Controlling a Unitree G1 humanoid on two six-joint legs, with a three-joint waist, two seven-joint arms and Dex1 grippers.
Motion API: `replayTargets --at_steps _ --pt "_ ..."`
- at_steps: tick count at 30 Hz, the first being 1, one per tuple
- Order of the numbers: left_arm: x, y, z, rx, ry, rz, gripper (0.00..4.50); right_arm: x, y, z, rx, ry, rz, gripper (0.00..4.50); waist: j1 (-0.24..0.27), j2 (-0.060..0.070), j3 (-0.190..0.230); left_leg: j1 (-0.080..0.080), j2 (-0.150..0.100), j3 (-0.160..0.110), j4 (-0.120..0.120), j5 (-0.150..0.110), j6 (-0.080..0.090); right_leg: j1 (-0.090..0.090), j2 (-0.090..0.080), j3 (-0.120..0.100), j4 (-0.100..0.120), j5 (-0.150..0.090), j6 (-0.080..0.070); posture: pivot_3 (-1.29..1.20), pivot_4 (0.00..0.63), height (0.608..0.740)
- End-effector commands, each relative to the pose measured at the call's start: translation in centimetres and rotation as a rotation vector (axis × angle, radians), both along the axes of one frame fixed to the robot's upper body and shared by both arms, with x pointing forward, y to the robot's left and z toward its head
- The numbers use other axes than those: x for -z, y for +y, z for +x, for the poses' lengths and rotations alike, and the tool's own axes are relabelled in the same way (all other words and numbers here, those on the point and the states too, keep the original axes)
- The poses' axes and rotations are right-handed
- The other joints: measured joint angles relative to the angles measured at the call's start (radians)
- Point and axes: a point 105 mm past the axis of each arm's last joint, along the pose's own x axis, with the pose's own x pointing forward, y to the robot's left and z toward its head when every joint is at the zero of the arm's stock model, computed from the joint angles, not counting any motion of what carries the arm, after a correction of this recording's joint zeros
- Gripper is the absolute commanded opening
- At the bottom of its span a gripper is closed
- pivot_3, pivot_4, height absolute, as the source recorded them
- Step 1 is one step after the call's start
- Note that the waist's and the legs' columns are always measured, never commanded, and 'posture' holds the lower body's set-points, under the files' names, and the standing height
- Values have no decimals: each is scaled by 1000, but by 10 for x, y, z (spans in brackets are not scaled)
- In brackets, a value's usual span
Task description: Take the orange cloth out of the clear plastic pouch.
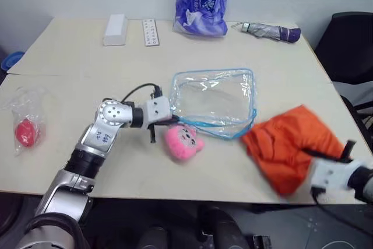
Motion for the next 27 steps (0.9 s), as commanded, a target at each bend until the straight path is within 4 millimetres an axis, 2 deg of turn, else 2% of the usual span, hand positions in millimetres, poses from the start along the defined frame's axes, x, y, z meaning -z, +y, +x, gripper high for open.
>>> replayTargets --at_steps 1,5,9,11,12,15,18,20,23,27 --pt "-4 8 -5 13 -28 79 0 0 -11 21 123 -39 78 16 -1 1 0 0 0 0 0 0 0 0 0 0 1 0 0 0 150 740" --pt "-4 11 -4 -30 -1 66 0 4 -3 40 166 -39 234 16 -4 1 0 1 0 1 -1 0 0 0 -1 1 5 0 -1 0 150 740" --pt "-11 12 0 -101 95 -55 0 3 6 46 178 -10 382 16 -7 1 0 1 0 1 0 0 0 -1 -1 1 6 0 0 0 150 740" --pt "-18 12 0 -122 146 -130 0 -3 7 46 178 9 443 501 -8 1 0 1 0 0 0 0 0 -1 -1 1 6 0 0 0 150 740" --pt "-22 11 -2 -118 172 -164 449 -6 8 46 170 21 464 719 -8 1 0 0 0 -1 0 0 0 -1 -1 1 6 0 0 0 150 740" --pt "-32 11 -6 -114 218 -228 1246 -16 6 42 169 42 518 1738 -10 1 0 0 0 -1 0 0 0 -1 -1 1 6 0 0 0 150 740" --pt "-47 17 -19 -97 294 -321 2188 -30 5 28 148 105 616 2810 -9 1 0 0 0 -1 0 0 0 -1 -1 1 7 0 0 0 150 740" --pt "-63 33 -31 -89 339 -393 2797 -42 -1 13 137 161 701 3485 -11 2 0 0 0 -1 -1 0 0 -2 -1 1 6 0 0 0 150 740" --pt "-77 71 -51 -124 390 -402 3651 -52 -14 -17 134 294 776 4445 -11 2 0 -1 1 -2 -1 0 0 -3 0 0 6 -1 -1 0 150 740" --pt "-75 121 -69 -208 383 -293 3651 -57 -28 -58 134 432 804 4445 -9 2 0 1 1 -3 -3 -1 0 -1 0 0 0 -1 -1 0 150 740"
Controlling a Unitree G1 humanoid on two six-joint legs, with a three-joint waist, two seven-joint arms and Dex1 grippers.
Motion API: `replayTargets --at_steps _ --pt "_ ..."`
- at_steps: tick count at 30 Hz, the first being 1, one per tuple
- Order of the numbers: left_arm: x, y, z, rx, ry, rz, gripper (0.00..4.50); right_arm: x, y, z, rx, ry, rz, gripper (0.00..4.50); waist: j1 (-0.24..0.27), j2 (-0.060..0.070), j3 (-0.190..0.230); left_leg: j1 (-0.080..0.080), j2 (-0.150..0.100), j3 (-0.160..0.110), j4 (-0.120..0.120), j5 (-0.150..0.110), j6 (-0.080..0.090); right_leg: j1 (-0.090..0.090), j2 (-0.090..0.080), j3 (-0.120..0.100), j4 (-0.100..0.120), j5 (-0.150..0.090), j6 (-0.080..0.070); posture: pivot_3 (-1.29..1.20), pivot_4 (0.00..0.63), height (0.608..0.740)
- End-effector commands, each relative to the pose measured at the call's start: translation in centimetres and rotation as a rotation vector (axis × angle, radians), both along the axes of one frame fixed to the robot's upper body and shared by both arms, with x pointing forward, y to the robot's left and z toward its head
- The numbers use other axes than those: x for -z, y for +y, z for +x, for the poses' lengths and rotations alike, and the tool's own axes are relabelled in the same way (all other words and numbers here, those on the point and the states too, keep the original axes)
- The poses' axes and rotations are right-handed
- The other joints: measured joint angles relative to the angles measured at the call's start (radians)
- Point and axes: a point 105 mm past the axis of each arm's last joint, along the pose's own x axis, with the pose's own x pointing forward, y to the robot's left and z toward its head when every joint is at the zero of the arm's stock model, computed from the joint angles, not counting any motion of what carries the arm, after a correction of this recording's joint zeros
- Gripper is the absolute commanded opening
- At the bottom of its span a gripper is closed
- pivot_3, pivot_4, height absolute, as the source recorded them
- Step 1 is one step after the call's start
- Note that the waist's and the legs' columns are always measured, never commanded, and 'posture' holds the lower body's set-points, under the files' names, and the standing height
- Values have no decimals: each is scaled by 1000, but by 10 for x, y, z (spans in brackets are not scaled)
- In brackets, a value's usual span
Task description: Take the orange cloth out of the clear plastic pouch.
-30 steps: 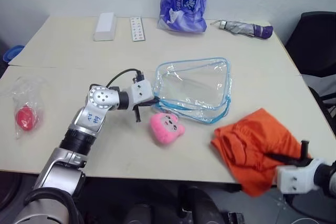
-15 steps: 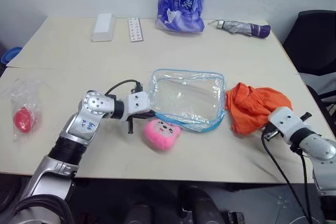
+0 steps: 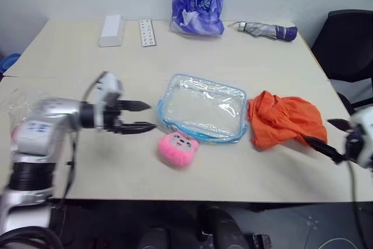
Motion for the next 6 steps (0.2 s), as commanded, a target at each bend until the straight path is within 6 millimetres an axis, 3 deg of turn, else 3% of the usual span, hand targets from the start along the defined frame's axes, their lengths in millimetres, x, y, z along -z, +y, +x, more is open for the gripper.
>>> replayTargets --at_steps 1,3,6 --pt "-6 33 -16 -19 -32 71 3651 -23 -10 -27 -24 0 48 4445 1 0 0 0 0 0 0 -1 1 0 0 0 -1 0 0 0 150 740" --pt "-6 55 -22 -74 -26 77 3651 -30 -27 -31 63 -32 80 4445 1 0 0 0 0 0 0 -2 2 1 0 0 -1 0 0 0 150 740" --pt "-1 65 -25 -118 -36 75 3651 -30 -37 -32 132 -55 127 4445 0 0 0 0 0 0 0 -2 2 0 0 0 -1 0 0 0 150 740"
